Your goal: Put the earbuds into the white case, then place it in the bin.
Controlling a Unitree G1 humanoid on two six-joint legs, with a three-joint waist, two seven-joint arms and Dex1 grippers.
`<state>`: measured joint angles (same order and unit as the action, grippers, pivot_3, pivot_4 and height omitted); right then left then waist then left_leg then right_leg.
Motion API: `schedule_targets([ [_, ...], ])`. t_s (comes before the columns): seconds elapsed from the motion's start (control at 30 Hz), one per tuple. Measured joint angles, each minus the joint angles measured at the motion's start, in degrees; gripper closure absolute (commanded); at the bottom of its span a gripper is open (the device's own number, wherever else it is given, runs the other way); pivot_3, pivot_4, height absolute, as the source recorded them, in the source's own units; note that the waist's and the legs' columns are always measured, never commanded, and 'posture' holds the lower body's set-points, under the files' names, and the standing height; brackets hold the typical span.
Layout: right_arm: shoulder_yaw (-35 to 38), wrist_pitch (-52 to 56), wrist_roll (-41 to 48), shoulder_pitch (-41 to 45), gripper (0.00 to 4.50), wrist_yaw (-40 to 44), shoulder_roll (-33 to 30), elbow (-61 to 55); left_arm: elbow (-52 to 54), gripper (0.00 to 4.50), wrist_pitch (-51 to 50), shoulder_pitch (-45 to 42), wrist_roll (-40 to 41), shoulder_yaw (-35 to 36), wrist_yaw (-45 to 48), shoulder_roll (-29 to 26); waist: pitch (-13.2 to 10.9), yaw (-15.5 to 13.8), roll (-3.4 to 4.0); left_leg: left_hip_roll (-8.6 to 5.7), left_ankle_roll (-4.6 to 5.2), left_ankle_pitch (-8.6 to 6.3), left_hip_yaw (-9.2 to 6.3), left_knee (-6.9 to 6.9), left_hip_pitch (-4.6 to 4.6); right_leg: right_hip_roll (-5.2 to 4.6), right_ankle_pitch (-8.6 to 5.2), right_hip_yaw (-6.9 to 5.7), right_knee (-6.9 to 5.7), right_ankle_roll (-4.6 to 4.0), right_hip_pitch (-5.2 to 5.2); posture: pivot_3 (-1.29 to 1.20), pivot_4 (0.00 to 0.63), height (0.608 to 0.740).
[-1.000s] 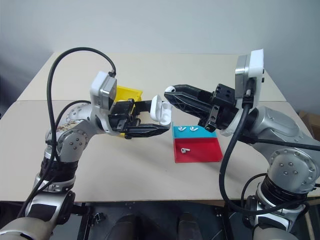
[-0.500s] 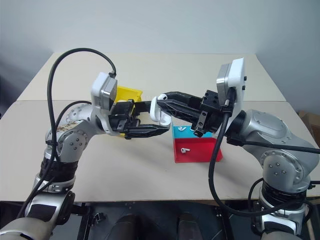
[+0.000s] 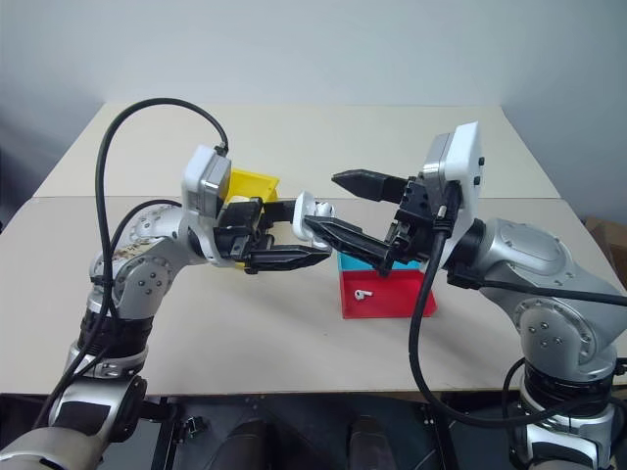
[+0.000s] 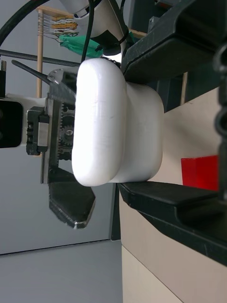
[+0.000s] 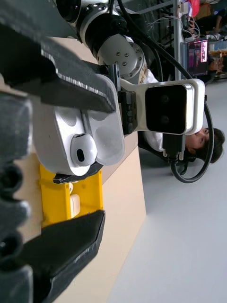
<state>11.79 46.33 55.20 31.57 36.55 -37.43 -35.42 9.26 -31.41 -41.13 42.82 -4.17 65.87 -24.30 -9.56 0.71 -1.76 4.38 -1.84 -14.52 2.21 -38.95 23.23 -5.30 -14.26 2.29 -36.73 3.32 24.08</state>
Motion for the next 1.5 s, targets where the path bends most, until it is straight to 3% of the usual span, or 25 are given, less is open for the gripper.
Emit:
schedule_targets([
  [0.23, 0.5, 0.0, 1.8, 1.5, 0.05, -0.3, -1.3, 3.2, -0.1, 1.69, 0.4, -0.1, -0.1, 0.4, 0.0, 0.2, 0.0, 0.0, 0.0, 0.0, 0.0, 0.0, 0.01, 0.0, 0.0, 0.0, 0.0, 0.01, -0.01, 0.0, 0.0, 0.0, 0.15, 0.74],
  [0.4, -0.6, -0.6, -4.4, 7.5, 0.05, 5.8, -11.7, 13.2, -0.3, 1.69, 0.4, 0.4, 0.0, 2.8, 2.5, -4.4, 0.0, 0.0, 0.01, 0.0, 0.0, 0.0, 0.03, 0.06, 0.0, 0.0, 0.0, 0.01, 0.04, 0.0, 0.03, 0.0, 0.15, 0.74],
  [0.53, -14.2, -6.0, -19.6, 13.0, 0.58, 15.6, -20.4, 22.5, -0.1, 1.69, 0.4, 1.8, 0.2, 4.8, 3.8, -6.7, 0.0, 0.2, 0.01, 0.0, 0.0, 0.0, 0.08, 0.04, -0.01, 0.0, 0.0, 0.05, 0.05, 0.0, 0.06, 0.0, 0.15, 0.74],
  [0.6, -23.6, -10.3, -29.3, 17.5, 1.31, 20.8, -20.9, 28.5, 0.5, 1.69, 0.3, 2.7, 0.4, 5.4, 4.0, -7.2, 0.0, 0.5, 0.02, 0.0, 0.0, 0.0, 0.14, 0.04, -0.03, 0.0, 0.0, 0.1, 0.02, 0.0, 0.08, 0.0, 0.15, 0.74],
  [0.63, -27.8, -12.8, -33.3, 19.8, 1.61, 24.0, -20.5, 31.8, 1.0, 1.69, 0.3, 3.2, 0.5, 5.6, 4.0, -7.3, 0.0, 0.7, 0.03, 0.01, 0.0, 0.0, 0.14, 0.04, -0.03, 0.0, 0.0, 0.11, 0.01, 0.0, 0.11, 0.0, 0.15, 0.74],
  [0.8, -40.9, -29.8, -49.8, 29.9, 1.61, 35.8, -13.8, 49.3, 2.8, 1.69, 0.5, 4.4, 0.8, 5.9, 2.9, -6.7, 0.0, 0.6, 0.04, 0.01, 0.0, 0.0, 0.14, 0.04, 0.07, -0.01, 0.0, 0.08, 0.06, 0.0, 0.18, 0.0, 0.15, 0.74],
  [0.97, -46.8, -47.8, -61.7, 37.3, 1.61, 38.5, -5.4, 71.5, 5.0, 1.69, 0.9, 6.5, 1.1, 6.5, 1.1, -6.4, 0.0, 0.5, 0.05, 0.01, -0.02, 0.01, 0.14, 0.04, 0.05, -0.01, 0.0, 0.05, 0.04, 0.0, 0.17, 0.0, 0.15, 0.74],
  [1.07, -48.5, -57.9, -67.4, 39.8, 1.61, 38.6, -1.3, 83.6, 7.0, 1.69, 1.0, 8.3, 1.3, 6.9, -0.3, -6.4, 0.0, 0.4, 0.06, 0.01, -0.04, 0.03, 0.15, 0.05, 0.07, -0.02, 0.0, 0.05, 0.02, 0.0, 0.17, 0.0, 0.15, 0.74],
  [1.3, -48.7, -68.1, -72.8, 43.1, 1.61, 39.1, 3.5, 97.3, 10.1, 1.69, 1.0, 10.4, 2.1, 7.8, -2.3, -7.4, -0.1, 0.7, 0.08, 0.04, -0.08, 0.05, 0.16, 0.05, -0.03, 0.0, 0.0, 0.05, -0.04, -0.01, 0.15, 0.0, 0.15, 0.74],
  [1.4, -48.0, -69.6, -74.3, 43.4, 2.21, 38.1, 5.4, 100.3, 10.4, 1.69, 1.0, 10.4, 2.3, 7.8, -2.8, -7.7, -0.1, 1.0, 0.09, 0.03, -0.08, 0.05, 0.16, 0.05, -0.04, 0.0, 0.0, 0.05, -0.05, -0.01, 0.13, 0.0, 0.15, 0.74],
  [1.5, -47.0, -70.1, -75.4, 43.5, 2.21, 37.1, 6.5, 102.4, 10.7, 1.69, 1.0, 10.6, 2.4, 7.9, -3.4, -7.9, -0.1, 1.1, 0.09, 0.04, -0.09, 0.05, 0.16, 0.06, -0.03, -0.01, 0.0, 0.05, -0.06, -0.01, 0.13, 0.0, 0.15, 0.74],
])
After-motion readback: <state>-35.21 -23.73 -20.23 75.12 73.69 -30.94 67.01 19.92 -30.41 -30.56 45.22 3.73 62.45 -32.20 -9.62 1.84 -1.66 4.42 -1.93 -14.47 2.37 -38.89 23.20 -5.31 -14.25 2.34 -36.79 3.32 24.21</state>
